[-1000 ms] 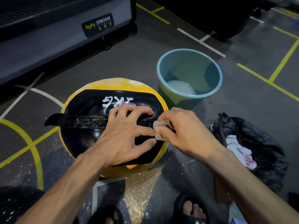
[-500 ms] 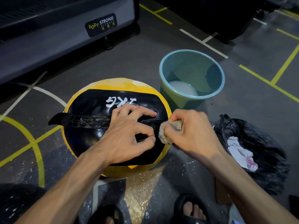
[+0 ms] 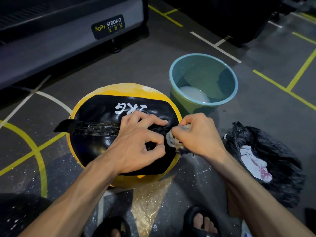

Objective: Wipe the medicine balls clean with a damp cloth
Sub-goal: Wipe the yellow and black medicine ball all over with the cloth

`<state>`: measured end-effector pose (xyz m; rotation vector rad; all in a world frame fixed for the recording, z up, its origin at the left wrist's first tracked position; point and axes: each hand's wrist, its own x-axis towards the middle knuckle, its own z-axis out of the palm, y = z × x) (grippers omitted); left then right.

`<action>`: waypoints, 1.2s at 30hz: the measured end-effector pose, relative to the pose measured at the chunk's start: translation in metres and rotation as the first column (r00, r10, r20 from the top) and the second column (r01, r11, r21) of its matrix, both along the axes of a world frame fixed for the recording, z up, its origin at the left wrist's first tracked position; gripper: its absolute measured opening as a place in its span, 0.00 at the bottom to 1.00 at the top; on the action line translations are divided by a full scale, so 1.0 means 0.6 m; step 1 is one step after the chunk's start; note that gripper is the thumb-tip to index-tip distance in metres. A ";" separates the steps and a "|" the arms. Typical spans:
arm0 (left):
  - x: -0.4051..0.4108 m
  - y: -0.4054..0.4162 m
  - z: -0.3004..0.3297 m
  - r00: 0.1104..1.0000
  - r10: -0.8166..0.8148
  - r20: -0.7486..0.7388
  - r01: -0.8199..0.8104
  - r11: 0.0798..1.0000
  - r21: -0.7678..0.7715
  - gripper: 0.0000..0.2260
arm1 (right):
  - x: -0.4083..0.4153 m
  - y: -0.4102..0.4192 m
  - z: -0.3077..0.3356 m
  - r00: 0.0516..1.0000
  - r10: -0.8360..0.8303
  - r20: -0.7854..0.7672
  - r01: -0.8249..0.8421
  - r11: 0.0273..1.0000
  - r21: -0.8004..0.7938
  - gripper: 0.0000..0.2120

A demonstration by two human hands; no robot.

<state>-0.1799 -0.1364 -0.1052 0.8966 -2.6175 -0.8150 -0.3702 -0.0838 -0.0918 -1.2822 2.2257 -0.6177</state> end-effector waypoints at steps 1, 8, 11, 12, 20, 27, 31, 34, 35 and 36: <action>0.000 0.000 -0.001 1.000 0.003 -0.002 -0.003 1.000 -0.006 0.11 | 0.004 0.001 -0.001 1.000 -0.017 -0.015 0.016 0.999 -0.043 0.07; 0.007 0.002 -0.006 1.000 -0.001 -0.019 0.000 1.000 -0.016 0.12 | 0.016 0.006 -0.010 0.976 0.159 -0.151 -0.171 0.983 -0.071 0.07; 0.003 -0.005 0.000 0.999 0.013 -0.035 -0.013 1.000 0.010 0.12 | 0.013 0.012 -0.020 0.983 0.075 -0.167 -0.109 0.972 -0.209 0.06; 0.003 -0.007 0.004 0.998 0.025 -0.051 -0.023 0.999 0.039 0.12 | 0.025 0.025 -0.026 0.982 0.072 -0.173 -0.119 0.952 -0.283 0.04; 0.013 -0.019 0.012 0.914 0.198 -0.355 -0.036 0.909 0.414 0.07 | 0.048 0.040 -0.054 0.979 0.161 -0.124 -0.203 0.826 -0.525 0.02; 0.016 -0.017 0.010 0.880 0.291 -0.374 -0.070 0.861 0.504 0.09 | 0.039 0.037 -0.063 0.992 0.116 -0.054 -0.127 0.851 -0.509 0.04; 0.005 -0.019 0.006 0.871 0.309 -0.381 -0.087 0.862 0.499 0.07 | 0.038 0.029 -0.056 0.994 0.052 -0.092 -0.092 0.860 -0.503 0.02; 0.010 -0.020 0.001 0.861 0.319 -0.396 -0.087 0.860 0.503 0.06 | 0.082 0.034 -0.056 0.965 0.216 -0.151 -0.263 0.827 -0.497 0.04; 0.012 -0.019 0.000 0.856 0.324 -0.403 -0.083 0.855 0.512 0.07 | 0.067 0.030 -0.059 0.963 0.216 -0.160 -0.267 0.825 -0.498 0.04; 0.013 -0.020 0.000 0.851 0.330 -0.408 -0.079 0.850 0.521 0.08 | 0.045 0.025 -0.064 0.973 0.171 -0.156 -0.227 0.832 -0.505 0.03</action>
